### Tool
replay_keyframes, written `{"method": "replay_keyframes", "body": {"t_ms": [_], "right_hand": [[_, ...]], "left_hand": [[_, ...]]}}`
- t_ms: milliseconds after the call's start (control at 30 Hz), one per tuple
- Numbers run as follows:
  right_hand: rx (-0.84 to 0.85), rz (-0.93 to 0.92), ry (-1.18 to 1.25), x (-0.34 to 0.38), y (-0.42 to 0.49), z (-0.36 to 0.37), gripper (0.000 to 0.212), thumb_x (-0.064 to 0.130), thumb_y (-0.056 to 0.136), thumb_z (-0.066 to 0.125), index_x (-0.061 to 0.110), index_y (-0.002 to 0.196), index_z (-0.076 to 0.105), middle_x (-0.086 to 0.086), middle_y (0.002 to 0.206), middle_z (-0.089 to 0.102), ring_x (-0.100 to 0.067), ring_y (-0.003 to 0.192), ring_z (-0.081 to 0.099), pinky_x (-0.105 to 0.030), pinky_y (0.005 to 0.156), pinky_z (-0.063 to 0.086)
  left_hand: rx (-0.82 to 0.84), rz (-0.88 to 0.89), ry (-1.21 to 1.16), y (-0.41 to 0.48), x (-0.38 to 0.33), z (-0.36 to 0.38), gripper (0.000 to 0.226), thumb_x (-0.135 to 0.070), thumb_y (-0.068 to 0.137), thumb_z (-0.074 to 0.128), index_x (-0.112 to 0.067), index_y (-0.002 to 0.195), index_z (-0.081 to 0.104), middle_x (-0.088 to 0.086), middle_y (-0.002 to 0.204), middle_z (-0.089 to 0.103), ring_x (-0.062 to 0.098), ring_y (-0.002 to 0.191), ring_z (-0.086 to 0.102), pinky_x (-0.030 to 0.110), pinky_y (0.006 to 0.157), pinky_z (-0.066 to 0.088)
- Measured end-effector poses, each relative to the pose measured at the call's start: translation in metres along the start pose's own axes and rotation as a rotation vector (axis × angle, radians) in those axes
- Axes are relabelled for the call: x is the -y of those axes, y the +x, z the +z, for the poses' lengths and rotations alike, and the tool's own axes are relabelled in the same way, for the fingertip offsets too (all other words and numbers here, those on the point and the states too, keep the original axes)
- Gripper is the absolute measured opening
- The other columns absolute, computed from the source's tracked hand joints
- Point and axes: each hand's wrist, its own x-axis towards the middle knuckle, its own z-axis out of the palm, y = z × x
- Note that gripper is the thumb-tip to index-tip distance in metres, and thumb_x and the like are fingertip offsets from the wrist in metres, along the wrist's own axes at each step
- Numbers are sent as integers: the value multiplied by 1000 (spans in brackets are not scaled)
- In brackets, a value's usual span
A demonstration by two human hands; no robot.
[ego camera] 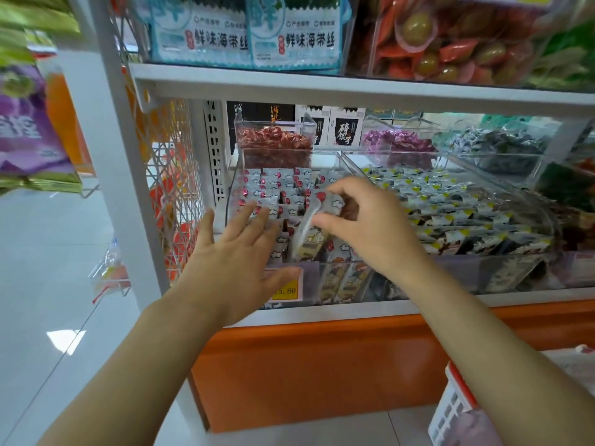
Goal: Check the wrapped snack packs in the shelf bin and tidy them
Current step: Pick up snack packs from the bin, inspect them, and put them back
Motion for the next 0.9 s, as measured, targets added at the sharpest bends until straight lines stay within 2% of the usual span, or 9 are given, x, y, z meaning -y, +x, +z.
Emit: {"method": "replay_keyframes", "body": {"t_ms": [100,167,267,400,500,567,633,800,900], "right_hand": [[45,-58,-99,3,-2,13,38,32,81,70,13,112,61,11,98,47,-2,91,42,-7,73,30],[78,-87,-185,2,-5,21,38,35,80,70,14,111,62,6,103,54,-8,95,45,-19,78,32],[190,-165,-382,-3,-12,25,29,42,86,61,22,106,67,7,107,64,-16,104,44,-31,81,26],[254,-188,-362,-8,-15,25,27,25,96,45,30,107,69,15,103,66,-13,105,42,-32,84,22],[142,-127,-225,-9,-6,21,28,15,92,48,28,102,71,16,88,64,-10,94,43,-29,82,30],[74,-98,-188,-12,4,20,26,13,91,51,26,101,71,14,91,67,-7,92,41,-24,74,27],[69,-86,-220,-13,15,21,22,16,90,54,25,100,72,13,94,68,-7,93,39,-22,69,22],[227,-106,-368,-14,32,30,13,36,83,65,31,92,73,13,95,67,-13,96,37,-34,88,33],[264,-118,-367,-16,32,34,14,36,81,69,26,89,73,14,86,60,-12,93,35,-35,85,33]], "left_hand": [[20,9,5,-1,3,-1,94,-76,70,-6,-26,149,-5,-7,156,-17,8,132,-33,55,112,-12],[34,22,19,-1,3,-1,91,-75,72,-1,-26,149,-3,-7,156,-17,6,129,-35,54,112,-13],[85,29,22,-1,3,2,87,-72,74,5,-27,148,-3,-7,155,-20,7,131,-35,54,112,-14],[99,23,14,-1,4,5,83,-73,80,13,-30,147,-8,-7,155,-22,7,130,-35,55,112,-14],[91,16,-9,0,4,6,83,-73,81,18,-30,148,-6,-6,155,-21,9,135,-32,55,112,-14],[78,12,-33,1,4,5,84,-73,81,21,-29,148,-6,-7,156,-19,7,134,-32,54,111,-15],[66,6,-56,1,4,4,86,-73,79,19,-28,148,-5,-6,156,-18,5,130,-34,52,111,-15],[42,-22,-136,1,6,1,87,-75,77,18,-29,149,2,-8,156,-15,8,138,-27,48,111,-14],[35,-31,-202,1,6,-2,87,-76,75,17,-31,149,9,-10,157,-10,6,139,-24,50,113,-13]]}}
